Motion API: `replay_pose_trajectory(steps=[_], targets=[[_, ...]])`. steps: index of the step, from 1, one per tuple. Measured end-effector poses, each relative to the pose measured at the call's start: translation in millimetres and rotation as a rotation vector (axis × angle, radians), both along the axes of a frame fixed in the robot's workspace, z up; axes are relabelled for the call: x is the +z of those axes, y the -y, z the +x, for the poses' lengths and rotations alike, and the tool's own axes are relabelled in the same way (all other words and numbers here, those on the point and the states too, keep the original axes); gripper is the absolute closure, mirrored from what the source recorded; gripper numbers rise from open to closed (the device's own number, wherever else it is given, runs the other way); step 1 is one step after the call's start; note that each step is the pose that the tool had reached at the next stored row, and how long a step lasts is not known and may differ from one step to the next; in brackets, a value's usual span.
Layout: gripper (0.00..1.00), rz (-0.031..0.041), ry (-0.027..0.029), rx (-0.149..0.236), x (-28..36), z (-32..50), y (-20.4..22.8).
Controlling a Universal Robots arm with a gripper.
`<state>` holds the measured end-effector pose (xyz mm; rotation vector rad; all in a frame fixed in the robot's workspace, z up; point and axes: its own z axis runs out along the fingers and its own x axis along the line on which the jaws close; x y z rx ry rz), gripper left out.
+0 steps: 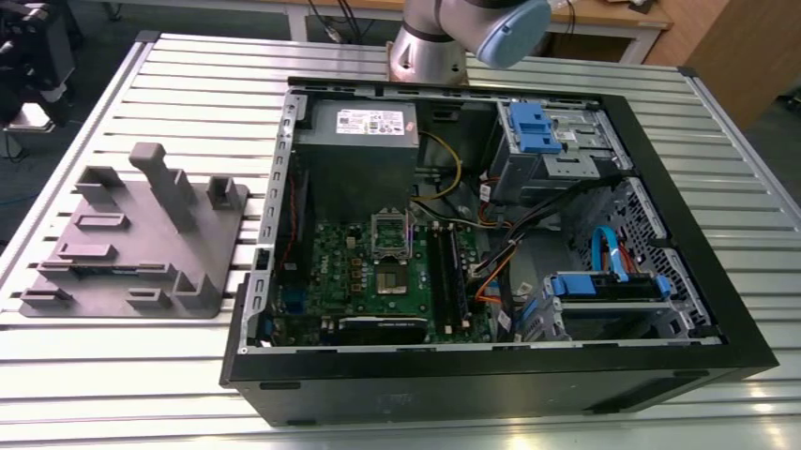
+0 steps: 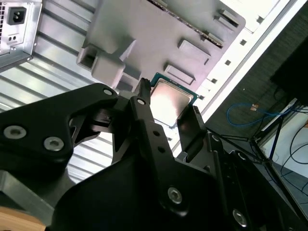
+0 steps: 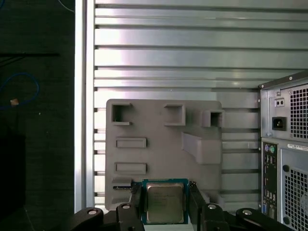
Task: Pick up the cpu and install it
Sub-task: 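Pick up the cpu and move it towards the insertion slot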
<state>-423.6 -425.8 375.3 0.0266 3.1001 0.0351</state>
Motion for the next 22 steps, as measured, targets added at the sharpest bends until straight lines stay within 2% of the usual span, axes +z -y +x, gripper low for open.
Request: replay_pose_trajectory(steps=[22], targets=[[0.53,0.0001,-0.0004,0.0,-0.1,76.7,0.0]])
